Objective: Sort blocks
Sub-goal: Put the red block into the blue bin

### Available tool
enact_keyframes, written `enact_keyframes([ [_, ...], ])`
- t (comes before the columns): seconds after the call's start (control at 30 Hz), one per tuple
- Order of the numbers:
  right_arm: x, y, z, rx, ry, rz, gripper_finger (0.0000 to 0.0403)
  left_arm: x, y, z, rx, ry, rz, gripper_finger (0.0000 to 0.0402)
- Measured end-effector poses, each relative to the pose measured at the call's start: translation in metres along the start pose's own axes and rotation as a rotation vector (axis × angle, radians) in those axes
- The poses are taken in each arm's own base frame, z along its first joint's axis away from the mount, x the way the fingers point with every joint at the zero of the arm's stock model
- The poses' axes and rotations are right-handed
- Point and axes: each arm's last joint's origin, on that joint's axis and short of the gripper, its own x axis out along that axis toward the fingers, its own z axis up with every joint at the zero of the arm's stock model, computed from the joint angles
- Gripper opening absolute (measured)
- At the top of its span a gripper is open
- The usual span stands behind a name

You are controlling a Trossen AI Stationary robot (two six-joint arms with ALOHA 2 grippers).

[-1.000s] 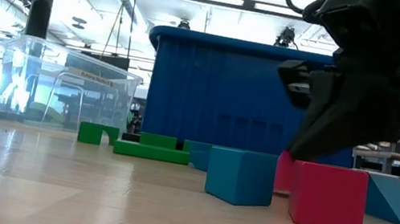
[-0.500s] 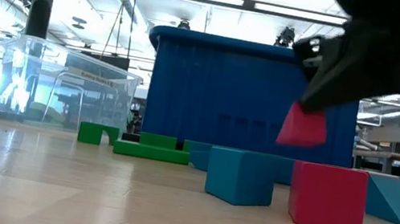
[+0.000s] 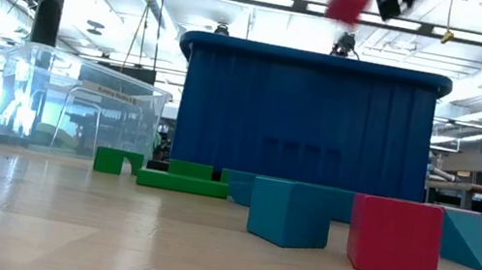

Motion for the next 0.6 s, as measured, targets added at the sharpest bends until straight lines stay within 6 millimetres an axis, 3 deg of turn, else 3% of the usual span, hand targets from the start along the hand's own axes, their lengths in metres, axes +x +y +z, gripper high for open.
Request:
enact_keyframes([
  [0.13,-0.005,-0.018,0.026,0.031,-0.073,-0.054,0.0000,0.000,0.000,0.000,0.000,0.000,0.000,0.0248],
  [0.27,-0.007,-0.051,0.051,0.040,-0.137,-0.187,0.0000,0.000,0.000,0.000,0.000,0.000,0.000,0.0248],
  [0.43,-0.015,-0.105,0.072,0.037,-0.181,-0.431,0.0000,0.000,0.000,0.000,0.000,0.000,0.000,0.0248],
  [0.6,-0.033,-0.172,0.076,0.029,-0.201,-0.700,0.0000,0.000,0.000,0.000,0.000,0.000,0.000,0.0248],
])
